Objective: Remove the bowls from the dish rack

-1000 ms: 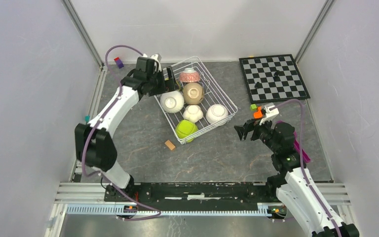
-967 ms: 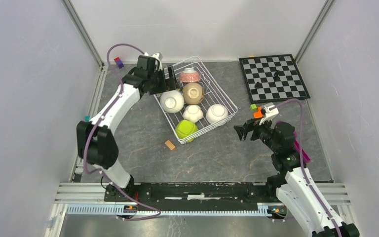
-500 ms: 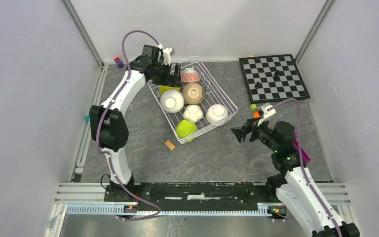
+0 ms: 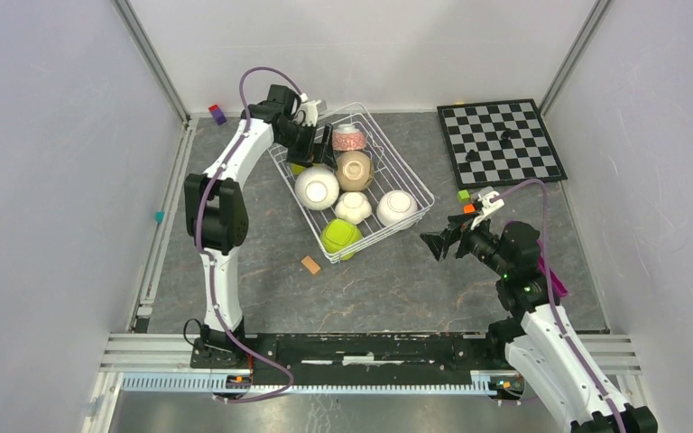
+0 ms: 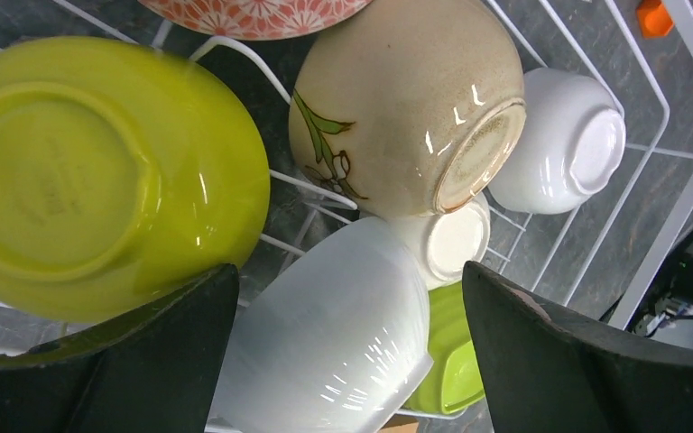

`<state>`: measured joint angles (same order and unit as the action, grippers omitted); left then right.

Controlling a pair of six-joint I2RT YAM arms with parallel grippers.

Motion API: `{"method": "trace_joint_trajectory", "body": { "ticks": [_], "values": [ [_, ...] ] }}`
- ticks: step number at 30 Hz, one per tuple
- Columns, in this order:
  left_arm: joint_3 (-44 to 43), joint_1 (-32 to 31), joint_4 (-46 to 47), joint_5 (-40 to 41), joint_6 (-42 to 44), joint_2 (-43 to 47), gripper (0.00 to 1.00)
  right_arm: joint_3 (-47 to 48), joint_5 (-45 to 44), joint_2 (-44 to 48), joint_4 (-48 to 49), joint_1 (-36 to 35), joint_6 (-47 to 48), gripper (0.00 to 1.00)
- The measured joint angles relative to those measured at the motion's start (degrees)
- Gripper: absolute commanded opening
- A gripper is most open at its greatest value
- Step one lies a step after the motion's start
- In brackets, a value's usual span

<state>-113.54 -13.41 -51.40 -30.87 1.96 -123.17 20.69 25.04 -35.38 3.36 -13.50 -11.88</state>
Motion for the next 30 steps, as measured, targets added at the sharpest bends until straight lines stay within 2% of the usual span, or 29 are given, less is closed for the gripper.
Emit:
{"method": "trace_joint_trajectory", "body": {
  "ticks": [10,22,30],
  "values": [
    [-0.48,0.15,-3.06,-3.26,-0.11,-1.2,1.0,1.01,0.0,-0.22,-0.63,0.0,0.17,0.98],
    [0.39,0.15,-3.82,-5.05,-1.57,-0.17,0.89,1.01,-0.04,0.2,-1.14,0.0,0.17,0.98],
    [2.78,0.15,-4.24,-6.45,-4.09,3.52,0.78,1.07,-0.15,1.27,-1.88,0.0,0.17,0.98]
  ]
}}
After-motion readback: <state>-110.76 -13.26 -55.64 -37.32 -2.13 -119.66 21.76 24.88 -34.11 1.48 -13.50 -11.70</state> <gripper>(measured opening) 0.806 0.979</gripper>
